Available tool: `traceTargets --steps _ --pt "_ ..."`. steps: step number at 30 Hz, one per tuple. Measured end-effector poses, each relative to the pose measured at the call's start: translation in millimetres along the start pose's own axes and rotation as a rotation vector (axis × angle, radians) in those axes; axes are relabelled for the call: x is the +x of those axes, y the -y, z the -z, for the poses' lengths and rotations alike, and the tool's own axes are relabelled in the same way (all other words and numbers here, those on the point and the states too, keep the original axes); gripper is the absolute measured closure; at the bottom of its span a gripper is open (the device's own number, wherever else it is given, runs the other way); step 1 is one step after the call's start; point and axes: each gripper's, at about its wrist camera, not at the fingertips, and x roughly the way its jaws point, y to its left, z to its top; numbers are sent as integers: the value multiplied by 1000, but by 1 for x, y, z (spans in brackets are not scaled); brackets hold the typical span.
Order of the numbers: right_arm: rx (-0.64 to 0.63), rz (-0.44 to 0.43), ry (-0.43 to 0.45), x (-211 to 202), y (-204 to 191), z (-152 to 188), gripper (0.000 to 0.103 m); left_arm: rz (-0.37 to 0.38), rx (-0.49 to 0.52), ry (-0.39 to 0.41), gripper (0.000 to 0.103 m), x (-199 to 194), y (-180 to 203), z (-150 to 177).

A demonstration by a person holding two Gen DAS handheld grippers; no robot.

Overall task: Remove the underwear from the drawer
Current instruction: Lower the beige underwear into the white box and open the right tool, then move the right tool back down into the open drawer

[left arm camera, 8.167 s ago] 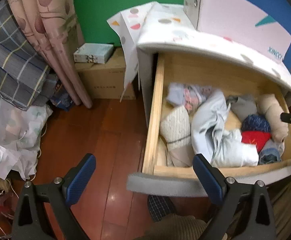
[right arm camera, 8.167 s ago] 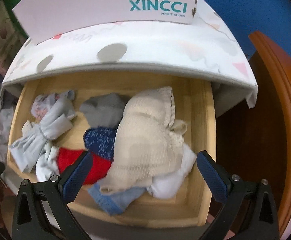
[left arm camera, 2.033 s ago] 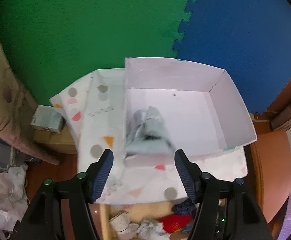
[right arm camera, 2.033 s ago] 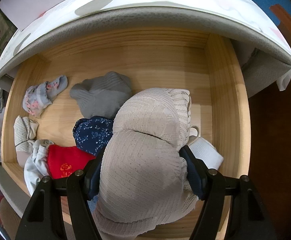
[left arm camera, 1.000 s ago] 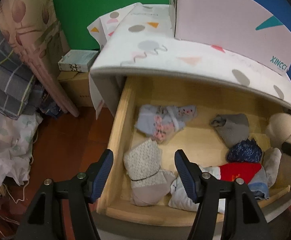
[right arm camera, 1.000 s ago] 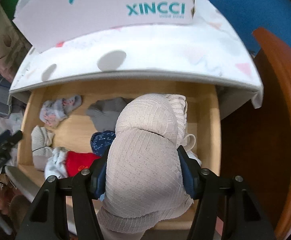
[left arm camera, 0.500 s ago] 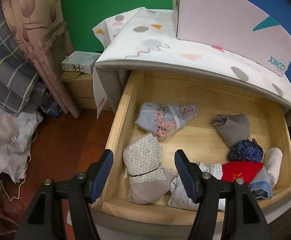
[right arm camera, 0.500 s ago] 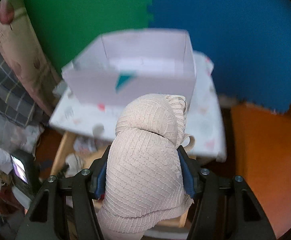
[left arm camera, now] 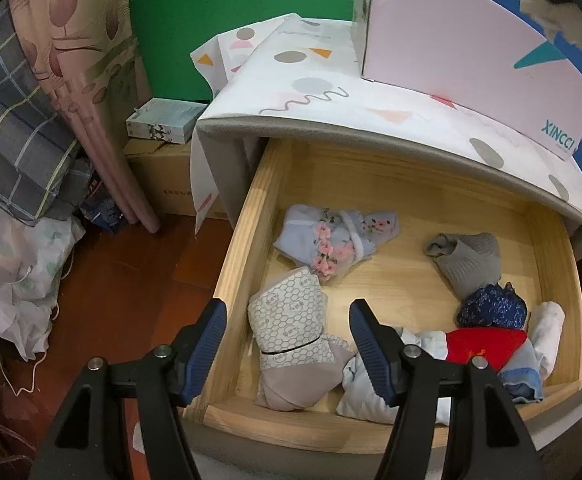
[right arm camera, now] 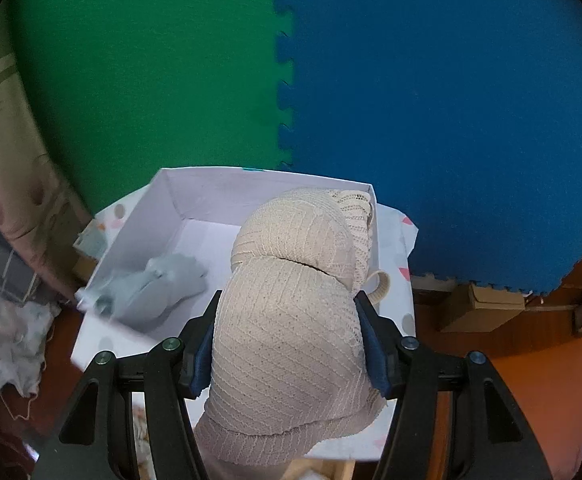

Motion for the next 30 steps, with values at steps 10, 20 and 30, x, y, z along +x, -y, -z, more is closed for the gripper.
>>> traceTargets --steps 10,20,30 --pt "23 10 -121 79 0 -15 45 25 -5 -16 38 4 0 -1" --pt "10 37 -219 117 -2 -3 42 34 -13 -18 38 5 -1 -2" --pt "-25 39 -195 91 -6 -2 38 33 -12 -24 38 7 3 -2"
